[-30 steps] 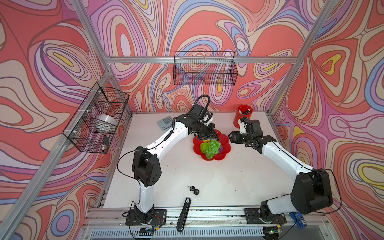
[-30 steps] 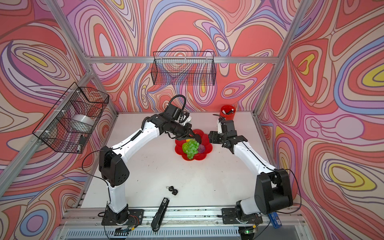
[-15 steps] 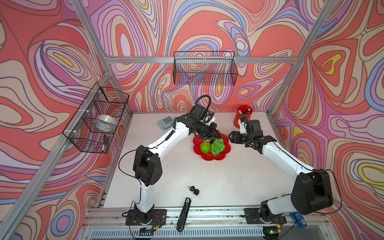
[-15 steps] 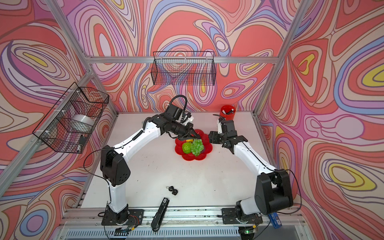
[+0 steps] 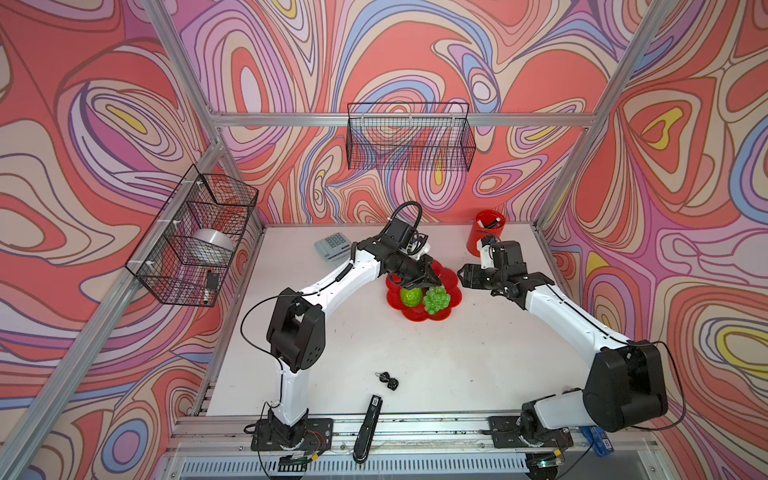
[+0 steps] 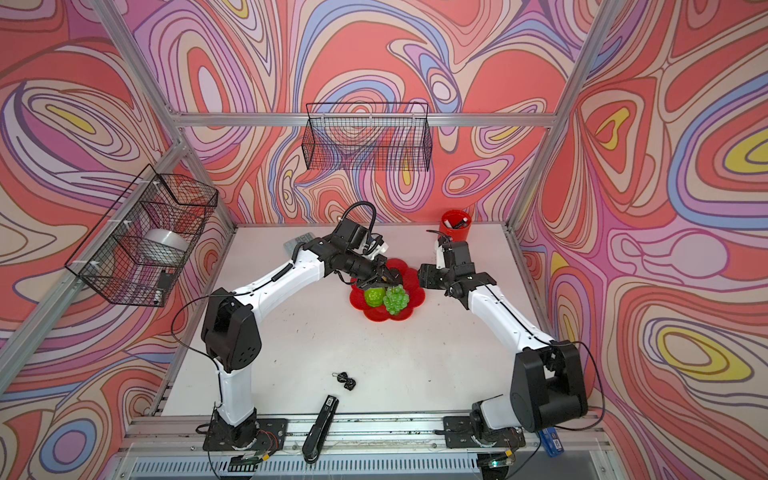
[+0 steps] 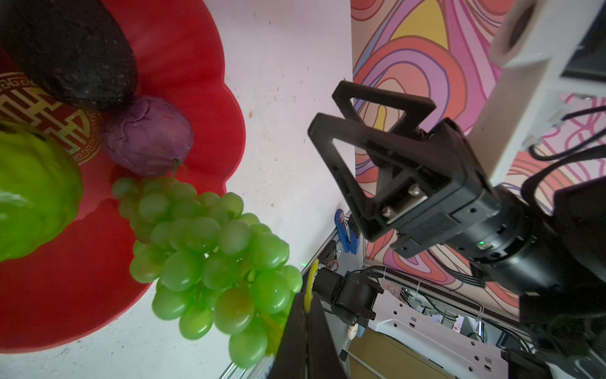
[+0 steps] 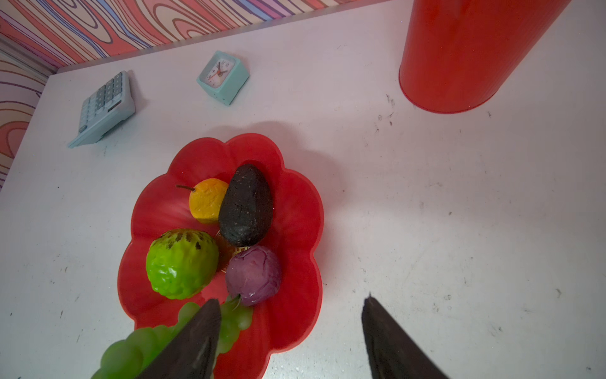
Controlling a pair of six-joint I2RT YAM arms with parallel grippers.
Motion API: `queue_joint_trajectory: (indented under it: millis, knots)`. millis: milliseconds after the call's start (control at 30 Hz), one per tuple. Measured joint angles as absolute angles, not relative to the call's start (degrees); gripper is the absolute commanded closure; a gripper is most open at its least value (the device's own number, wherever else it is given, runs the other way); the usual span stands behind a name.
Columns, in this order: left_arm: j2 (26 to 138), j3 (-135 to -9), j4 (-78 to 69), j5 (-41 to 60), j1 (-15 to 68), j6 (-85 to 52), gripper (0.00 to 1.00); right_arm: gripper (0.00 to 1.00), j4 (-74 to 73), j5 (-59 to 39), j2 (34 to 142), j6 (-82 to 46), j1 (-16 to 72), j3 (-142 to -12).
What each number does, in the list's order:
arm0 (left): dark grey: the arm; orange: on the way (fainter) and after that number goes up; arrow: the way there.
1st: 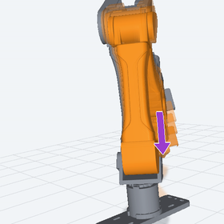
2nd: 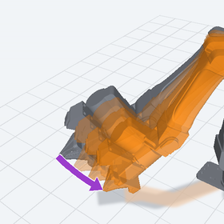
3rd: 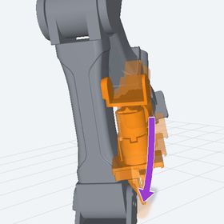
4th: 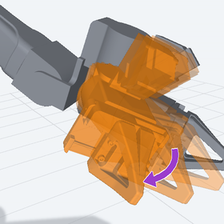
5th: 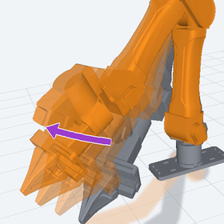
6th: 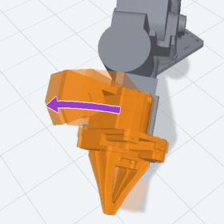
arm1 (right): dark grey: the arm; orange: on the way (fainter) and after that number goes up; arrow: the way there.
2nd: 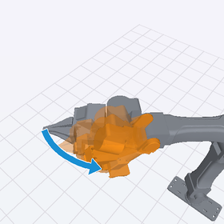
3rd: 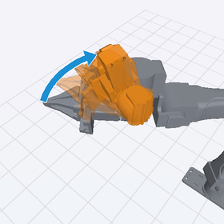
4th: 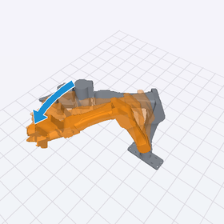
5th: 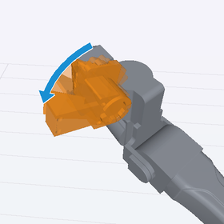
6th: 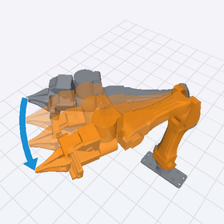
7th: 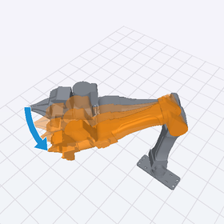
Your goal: Place and organize the fake fruits in the fruit bowl
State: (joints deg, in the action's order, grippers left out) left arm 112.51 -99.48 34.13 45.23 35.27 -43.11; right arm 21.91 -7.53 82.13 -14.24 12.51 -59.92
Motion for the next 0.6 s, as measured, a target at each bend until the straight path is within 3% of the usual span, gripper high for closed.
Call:
queue_joint_trajectory:
  millis: [600]
  knots:
    - [109.9, -90.1, 31.5, 46.2, 27.1, -40.2, 1.00, 0.30, 23.0, -8.4, 86.5, -14.2, 12.4, -62.8]
